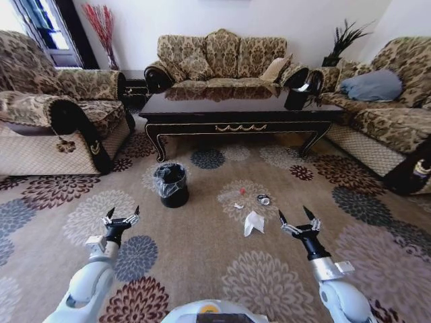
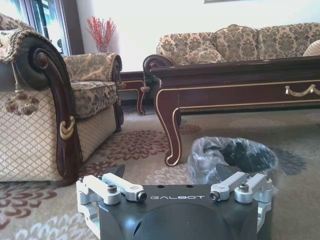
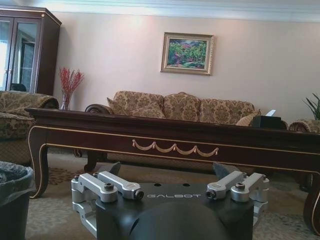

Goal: Move to the front of the table and pick up the trash from the floor, then place it into the trash bin.

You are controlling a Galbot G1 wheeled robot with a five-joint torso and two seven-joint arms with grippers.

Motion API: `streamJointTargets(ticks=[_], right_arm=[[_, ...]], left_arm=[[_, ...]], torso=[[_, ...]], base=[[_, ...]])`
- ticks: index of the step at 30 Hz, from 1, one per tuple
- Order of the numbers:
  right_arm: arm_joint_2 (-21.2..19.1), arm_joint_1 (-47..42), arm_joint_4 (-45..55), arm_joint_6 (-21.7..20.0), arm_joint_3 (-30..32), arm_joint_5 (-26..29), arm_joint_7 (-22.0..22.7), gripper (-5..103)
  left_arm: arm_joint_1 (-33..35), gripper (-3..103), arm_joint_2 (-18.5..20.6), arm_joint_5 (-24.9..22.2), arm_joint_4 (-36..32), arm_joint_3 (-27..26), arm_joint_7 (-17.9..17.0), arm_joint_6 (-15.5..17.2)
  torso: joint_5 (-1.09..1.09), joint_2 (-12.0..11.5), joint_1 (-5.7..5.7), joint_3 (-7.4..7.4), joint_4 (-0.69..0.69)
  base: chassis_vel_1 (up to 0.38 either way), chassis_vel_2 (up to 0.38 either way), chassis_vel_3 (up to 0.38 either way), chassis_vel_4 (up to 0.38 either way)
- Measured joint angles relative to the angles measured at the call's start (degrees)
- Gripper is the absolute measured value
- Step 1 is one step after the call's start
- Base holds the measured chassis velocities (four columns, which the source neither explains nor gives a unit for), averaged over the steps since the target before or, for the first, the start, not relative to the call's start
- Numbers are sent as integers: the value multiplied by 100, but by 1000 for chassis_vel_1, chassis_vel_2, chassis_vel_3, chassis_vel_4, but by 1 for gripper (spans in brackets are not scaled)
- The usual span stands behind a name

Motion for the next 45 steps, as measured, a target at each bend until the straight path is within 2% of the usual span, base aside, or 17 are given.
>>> streamJointTargets(ticks=[23, 33, 35, 37, 38, 41, 42, 43, 45], right_arm=[[81, 6, -14, -21, -95, -138, 3, 100], [183, -42, -37, 16, -125, -140, 1, 100], [236, -97, 6, 18, -152, -2, 6, 100], [311, -126, -11, 43, -155, -140, 10, 100], [311, -126, -11, 43, -155, -140, 10, 100], [394, -206, -87, 110, -165, -394, 10, 100], [437, -239, -110, 136, -172, -478, 10, 100], [437, -239, -110, 136, -172, -478, 10, 100], [493, -269, -134, 163, -176, -567, 10, 100]], left_arm=[[74, 100, -6, 4, 46, -142, -5, 20], [-120, 100, 52, -48, 220, -90, 20, 38], [-212, 100, 89, -164, 236, 63, -13, 160], [-353, 100, 217, -323, 229, 346, -215, 415], [-353, 100, 217, -323, 229, 346, -215, 415], [-576, 100, 397, -730, 225, 626, -561, 841], [-680, 100, 481, -1019, 223, 712, -713, 1092], [-680, 100, 481, -1019, 223, 712, -713, 1092], [-816, 100, 588, -1357, 235, 788, -843, 1425]], torso=[[0, 1, -1, 0, 0], [0, 0, 0, 0, 1], [-1, 0, 0, 0, -1], [-1, 0, 0, 1, -1], [-1, 0, 0, 1, -1], [0, 0, 0, 1, 0], [0, 0, -1, 0, -1], [0, 0, -1, 0, -1], [0, 0, -2, -1, 0]], base=[[-148, 144, 151, -152], [-153, 147, 156, -148], [-107, 137, 111, -132], [-78, 78, 75, -114], [-78, 79, 62, -102], [-17, 26, 5, -14], [0, 0, 0, 0], [0, 0, 0, 0], [18, -51, -26, 20]])
